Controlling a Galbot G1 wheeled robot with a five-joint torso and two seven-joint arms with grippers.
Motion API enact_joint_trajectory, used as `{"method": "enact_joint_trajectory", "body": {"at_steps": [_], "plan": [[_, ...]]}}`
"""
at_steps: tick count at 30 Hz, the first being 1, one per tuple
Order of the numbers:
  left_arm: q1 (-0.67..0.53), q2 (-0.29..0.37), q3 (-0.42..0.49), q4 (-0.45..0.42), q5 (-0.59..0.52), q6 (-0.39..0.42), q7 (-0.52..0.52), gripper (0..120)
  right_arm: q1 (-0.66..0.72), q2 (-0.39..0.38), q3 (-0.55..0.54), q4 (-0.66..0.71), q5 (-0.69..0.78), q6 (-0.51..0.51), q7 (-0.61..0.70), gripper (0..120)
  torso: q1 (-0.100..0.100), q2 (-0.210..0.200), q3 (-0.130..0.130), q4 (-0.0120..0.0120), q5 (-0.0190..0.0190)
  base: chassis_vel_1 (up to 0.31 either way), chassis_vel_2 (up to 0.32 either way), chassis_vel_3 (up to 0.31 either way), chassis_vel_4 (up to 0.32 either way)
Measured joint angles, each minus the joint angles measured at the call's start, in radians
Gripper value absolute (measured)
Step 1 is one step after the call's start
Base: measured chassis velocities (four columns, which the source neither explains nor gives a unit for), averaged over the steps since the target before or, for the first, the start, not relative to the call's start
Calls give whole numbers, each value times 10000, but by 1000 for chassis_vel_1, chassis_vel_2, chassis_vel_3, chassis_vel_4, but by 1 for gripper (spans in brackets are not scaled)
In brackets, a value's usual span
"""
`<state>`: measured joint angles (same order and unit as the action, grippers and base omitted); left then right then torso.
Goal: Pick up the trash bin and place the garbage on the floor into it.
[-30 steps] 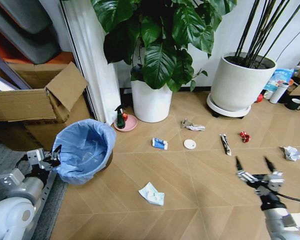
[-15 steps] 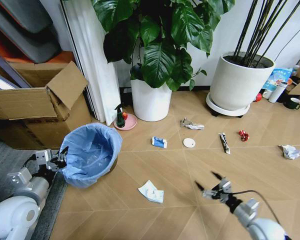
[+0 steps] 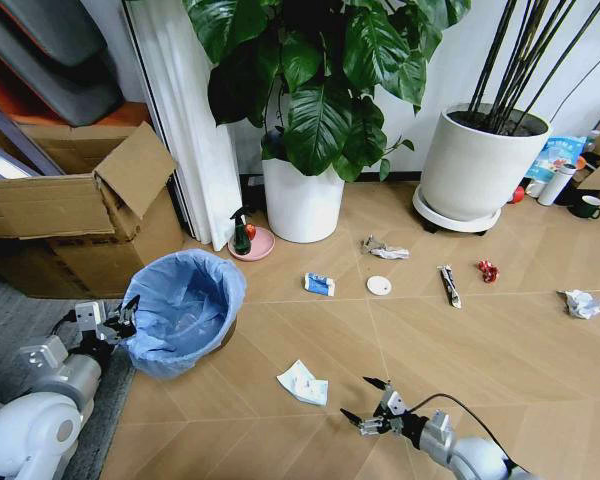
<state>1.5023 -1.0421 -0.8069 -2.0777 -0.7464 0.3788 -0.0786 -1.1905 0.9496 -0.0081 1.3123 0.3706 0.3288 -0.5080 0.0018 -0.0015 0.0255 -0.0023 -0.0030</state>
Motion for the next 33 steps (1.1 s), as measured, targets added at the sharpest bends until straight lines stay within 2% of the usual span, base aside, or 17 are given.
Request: {"method": "enact_joint_trajectory", "body": {"at_steps": [6,9,11,19,24,27,29,30,33], "plan": [[52,8,-99,-14,-21,0,0,0,728,389,-637,-810,-121,-17,-210,100,0,0,0,0,0,0,0,0,0],[80,21,-186,-15,-41,-1,0,0,1344,894,-1212,-1714,-531,41,-314,100,0,0,0,1,-1,0,0,0,0],[80,22,-198,-15,-42,0,0,0,1400,952,-1263,-1809,-579,56,-321,100,0,0,0,0,0,0,0,0,0],[121,6,-304,31,-49,-20,13,0,2049,2138,-1603,-3029,-1127,133,-372,100,0,0,0,0,-3,0,0,0,0],[106,38,-308,47,-60,-24,14,0,2245,2529,-1663,-3423,-1224,68,-427,98,0,0,0,1,-2,0,0,0,0],[64,83,-307,48,-116,-23,6,0,2419,2805,-1531,-3917,-1326,-25,-485,86,0,0,0,0,-1,0,0,0,0],[63,87,-308,49,-119,-23,4,0,2428,2817,-1521,-3945,-1330,-30,-490,86,0,0,0,0,-2,0,0,0,0],[57,107,-307,49,-134,-20,-1,0,2502,2895,-1455,-4160,-1349,-93,-526,78,0,0,0,0,-2,0,0,0,0],[47,117,-306,48,-145,-17,-7,0,2538,2934,-1415,-4264,-1352,-126,-541,71,0,0,0,0,-2,0,0,0,0]]}}
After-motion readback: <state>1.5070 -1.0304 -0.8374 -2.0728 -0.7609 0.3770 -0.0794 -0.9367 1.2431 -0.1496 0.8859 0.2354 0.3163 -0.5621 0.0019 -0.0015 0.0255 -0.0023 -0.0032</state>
